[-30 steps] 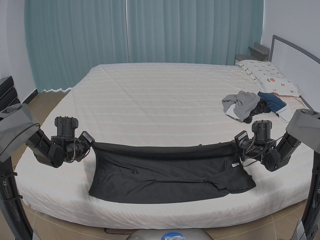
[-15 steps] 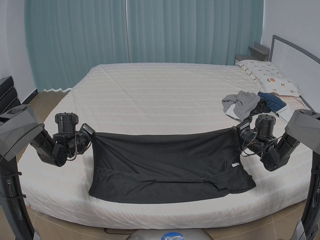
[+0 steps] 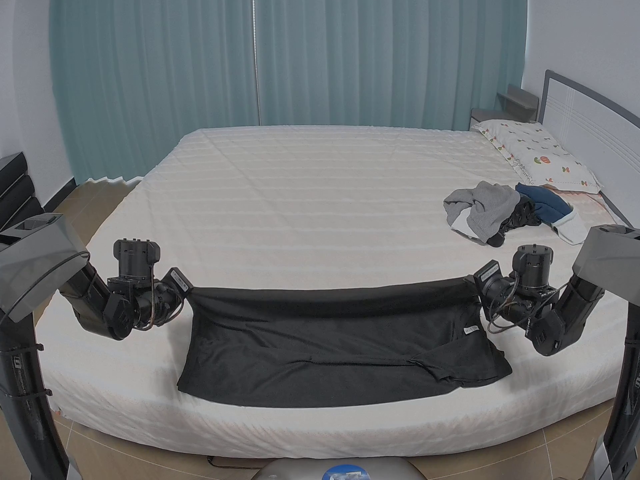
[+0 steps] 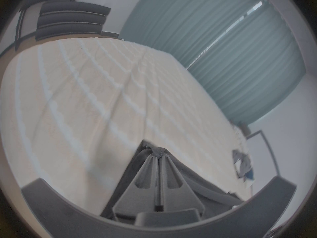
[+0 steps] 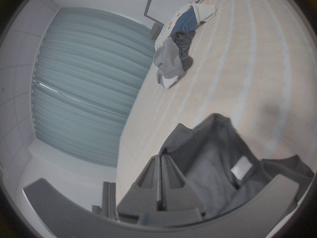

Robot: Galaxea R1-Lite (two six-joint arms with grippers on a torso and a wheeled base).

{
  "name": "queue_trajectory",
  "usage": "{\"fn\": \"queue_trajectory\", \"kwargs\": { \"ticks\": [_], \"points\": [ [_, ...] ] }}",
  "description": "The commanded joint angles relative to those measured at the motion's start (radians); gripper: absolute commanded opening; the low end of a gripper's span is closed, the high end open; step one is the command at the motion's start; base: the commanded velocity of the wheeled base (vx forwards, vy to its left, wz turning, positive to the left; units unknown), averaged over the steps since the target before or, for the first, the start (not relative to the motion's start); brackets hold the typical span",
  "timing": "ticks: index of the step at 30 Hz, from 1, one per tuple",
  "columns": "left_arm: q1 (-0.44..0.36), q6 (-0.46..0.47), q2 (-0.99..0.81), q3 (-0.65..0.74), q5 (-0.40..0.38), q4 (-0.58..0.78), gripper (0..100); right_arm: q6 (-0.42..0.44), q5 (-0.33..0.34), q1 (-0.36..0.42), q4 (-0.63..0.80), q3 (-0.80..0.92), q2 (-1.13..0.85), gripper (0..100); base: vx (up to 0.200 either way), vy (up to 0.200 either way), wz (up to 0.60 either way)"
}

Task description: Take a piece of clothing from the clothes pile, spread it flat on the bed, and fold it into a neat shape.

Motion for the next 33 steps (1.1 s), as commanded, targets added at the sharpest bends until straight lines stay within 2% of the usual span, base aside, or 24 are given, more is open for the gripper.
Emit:
{"fn": "queue_trajectory", "kwargs": {
  "ticks": [1, 4, 11, 20, 25, 33],
  "points": [
    [-0.004, 0.114, -0.042, 0.083, -0.003, 0.116, 0, -0.089, 0.062, -0.015, -0.002, 0.151, -0.043, 0, 0.0, 0.0, 0.0],
    [-0.004, 0.184, -0.031, 0.11, -0.005, 0.122, 0, -0.143, 0.069, -0.021, 0.002, 0.185, -0.029, 0, 0.0, 0.0, 0.0],
    [-0.021, 0.197, -0.019, 0.121, -0.003, 0.122, 0, -0.203, 0.069, -0.021, 0.004, 0.208, 0.014, 0, 0.0, 0.0, 0.0],
    [-0.034, 0.195, -0.016, 0.13, -0.003, 0.124, 0, -0.226, 0.062, -0.015, 0.004, 0.217, 0.032, 0, 0.0, 0.0, 0.0],
    [-0.037, 0.197, -0.051, 0.141, 0.0, 0.128, 0, -0.226, 0.057, -0.015, 0.004, 0.228, -0.022, 0, 0.0, 0.0, 0.0],
    [-0.044, 0.241, -0.082, 0.156, 0.008, 0.222, 0, -0.233, 0.054, -0.015, 0.004, 0.228, 0.023, 0, 0.0, 0.0, 0.0]
  ]
}}
